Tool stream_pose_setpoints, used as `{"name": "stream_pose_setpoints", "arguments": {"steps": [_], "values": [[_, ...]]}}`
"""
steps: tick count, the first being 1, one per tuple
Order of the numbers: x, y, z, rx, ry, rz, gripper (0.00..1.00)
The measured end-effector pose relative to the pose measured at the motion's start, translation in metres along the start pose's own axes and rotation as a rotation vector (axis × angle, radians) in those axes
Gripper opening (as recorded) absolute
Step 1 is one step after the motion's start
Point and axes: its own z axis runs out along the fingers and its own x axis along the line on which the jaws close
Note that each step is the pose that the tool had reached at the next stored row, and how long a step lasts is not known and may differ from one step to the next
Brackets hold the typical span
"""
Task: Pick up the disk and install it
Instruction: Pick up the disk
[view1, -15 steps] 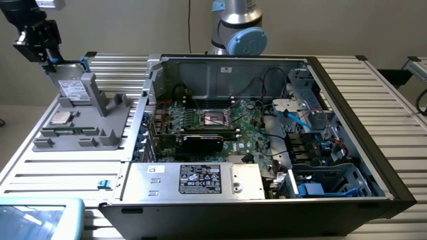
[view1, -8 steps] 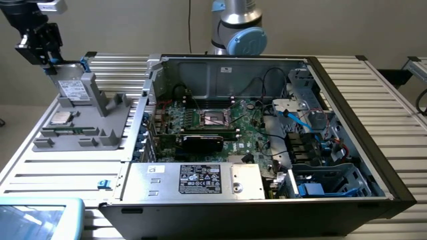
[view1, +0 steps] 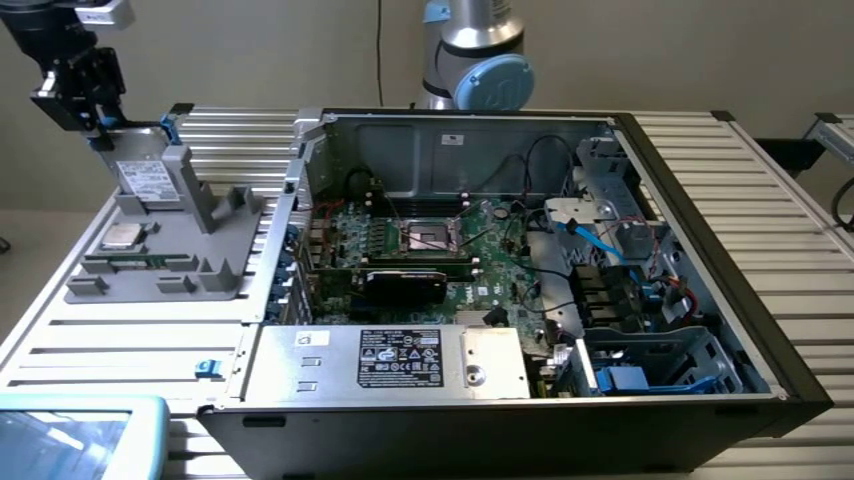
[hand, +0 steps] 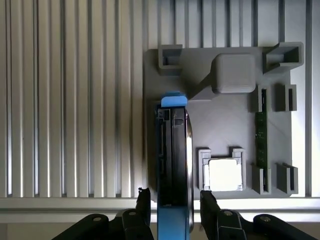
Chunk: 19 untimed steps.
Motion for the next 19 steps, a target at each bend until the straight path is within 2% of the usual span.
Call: {"name": "stream_pose_setpoints", "arguments": {"steps": [8,15,19], "values": [[0.0,-0.002,0.0023,0.0038,-0.0013,0.0,0.52],[0.0,-0.0034,0.0047,0.0042,-0.0058,0.0,0.52],[0.0,-0.0034,0.0055,0.0037,-0.006,0.0,0.52]]}}
